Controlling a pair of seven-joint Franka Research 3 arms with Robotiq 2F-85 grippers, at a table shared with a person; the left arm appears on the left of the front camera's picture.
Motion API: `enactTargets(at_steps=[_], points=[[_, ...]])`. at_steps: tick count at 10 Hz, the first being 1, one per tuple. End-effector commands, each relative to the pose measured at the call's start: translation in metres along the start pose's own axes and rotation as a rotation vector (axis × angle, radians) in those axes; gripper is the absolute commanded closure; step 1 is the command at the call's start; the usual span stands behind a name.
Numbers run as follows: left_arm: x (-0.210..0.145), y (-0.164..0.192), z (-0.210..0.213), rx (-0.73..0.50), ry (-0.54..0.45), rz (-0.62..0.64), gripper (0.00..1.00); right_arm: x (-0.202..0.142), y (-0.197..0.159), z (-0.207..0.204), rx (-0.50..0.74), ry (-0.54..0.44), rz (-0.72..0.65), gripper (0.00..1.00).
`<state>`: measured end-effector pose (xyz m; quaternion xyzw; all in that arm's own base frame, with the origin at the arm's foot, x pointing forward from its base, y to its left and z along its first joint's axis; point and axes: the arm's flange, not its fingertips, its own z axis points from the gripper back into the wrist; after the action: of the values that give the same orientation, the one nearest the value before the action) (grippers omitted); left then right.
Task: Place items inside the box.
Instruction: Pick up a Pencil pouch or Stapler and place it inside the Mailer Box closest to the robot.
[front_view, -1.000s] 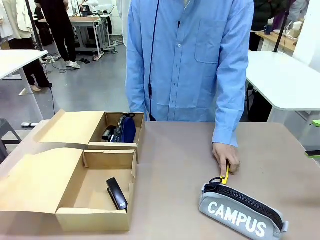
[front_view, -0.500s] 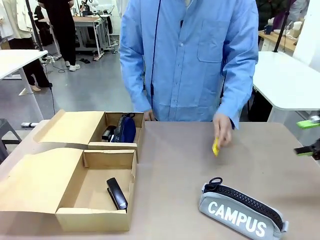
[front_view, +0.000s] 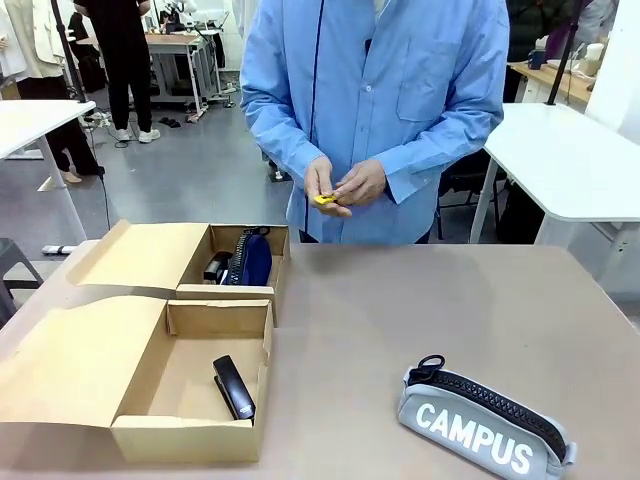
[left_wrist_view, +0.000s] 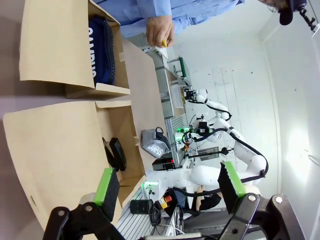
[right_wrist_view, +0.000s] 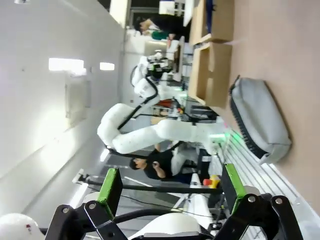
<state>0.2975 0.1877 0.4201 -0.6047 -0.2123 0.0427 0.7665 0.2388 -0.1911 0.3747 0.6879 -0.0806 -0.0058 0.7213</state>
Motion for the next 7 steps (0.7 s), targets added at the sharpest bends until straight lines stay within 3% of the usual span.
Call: enactTargets(at_steps=[1, 4, 6, 7], points=[[-0.001, -0.002, 0.000, -0.018, -0.007, -0.019, 0.00, 0.005, 0.016, -0.047, -0.141, 0.055, 0.048, 0.00], [-0.001, -0.002, 0.000, -0.018, -0.007, -0.019, 0.00, -0.013, 0.051, -0.173, -0.632, 0.305, 0.251, 0.00], [-0.001, -0.002, 0.000, -0.018, -0.007, -0.019, 0.00, -0.027, 0.053, -0.243, -0.808, 0.463, 0.435, 0.00], [-0.001, -0.002, 0.000, -0.018, -0.007, -0.019, 0.00, -0.034, 0.051, -0.271, -0.878, 0.478, 0.520, 0.00]])
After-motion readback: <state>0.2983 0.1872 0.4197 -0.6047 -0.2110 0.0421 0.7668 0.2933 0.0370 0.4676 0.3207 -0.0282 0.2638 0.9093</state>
